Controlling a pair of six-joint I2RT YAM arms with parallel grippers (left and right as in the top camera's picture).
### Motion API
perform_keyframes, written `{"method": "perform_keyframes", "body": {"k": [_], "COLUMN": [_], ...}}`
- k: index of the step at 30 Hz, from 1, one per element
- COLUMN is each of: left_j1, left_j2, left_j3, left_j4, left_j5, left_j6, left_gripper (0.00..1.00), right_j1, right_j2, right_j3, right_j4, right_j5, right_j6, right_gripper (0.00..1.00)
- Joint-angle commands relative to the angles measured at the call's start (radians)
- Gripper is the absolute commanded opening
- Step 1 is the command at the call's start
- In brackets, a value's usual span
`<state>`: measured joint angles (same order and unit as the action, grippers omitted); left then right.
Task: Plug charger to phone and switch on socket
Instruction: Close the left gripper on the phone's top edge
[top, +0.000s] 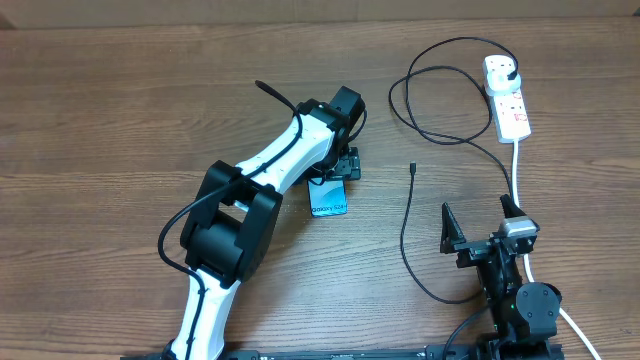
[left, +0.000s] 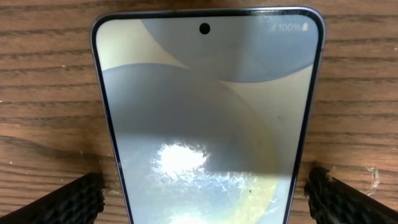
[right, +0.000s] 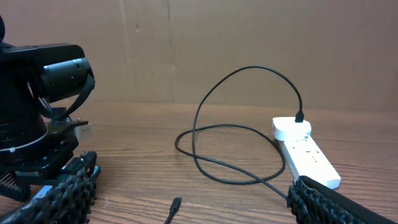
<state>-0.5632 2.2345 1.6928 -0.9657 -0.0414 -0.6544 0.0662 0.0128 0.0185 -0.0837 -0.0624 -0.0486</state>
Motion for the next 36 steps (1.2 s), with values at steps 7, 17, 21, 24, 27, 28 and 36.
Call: {"method": "perform_keyframes", "body": {"k": [7,17,21,24,27,28,36], "left_j1": [-0.002,-0.002,-0.002,0.000,0.000,0.000,0.000], "left_j2": [0.018,0.018,0.018,0.018,0.018,0.018,0.018], "left_j3": [-0.039,-0.042,-0.042,-0.042,-0.042,-0.042,-0.042], "left_j4": [0.025,-0.005,-0.027,-0.031,-0.031,-0.031,-0.031], "left_j5": [-0.036,-0.036,-0.036,-0.036,-0.036,-0.036,-0.036], "left_j6": [-0.019,-0.024,-0.034,-0.034,-0.034,-0.034,-0.059], "left_gripper": [1.00,1.00,1.00,1.00,1.00,1.00,0.94], "right_j1": [0.006,0.006,0.006,0.006,0.006,0.006,0.006], "right_j2": [-0.010,-0.010,-0.010,-0.010,-0.010,-0.010,-0.010], "right_j3": [-0.010,-0.010,-0.010,-0.010,-0.010,-0.010,-0.010], "right_j4": [0.002,0.002,0.002,0.002,0.002,0.002,0.002], "right_j5": [0.009,0.009,0.010,0.009,0.009,0.009,0.009], "right_j6": [-0.002,-0.002,-0.002,-0.002,-0.002,-0.002,-0.002], "right_gripper": [1.00,1.00,1.00,1.00,1.00,1.00,1.00]}}
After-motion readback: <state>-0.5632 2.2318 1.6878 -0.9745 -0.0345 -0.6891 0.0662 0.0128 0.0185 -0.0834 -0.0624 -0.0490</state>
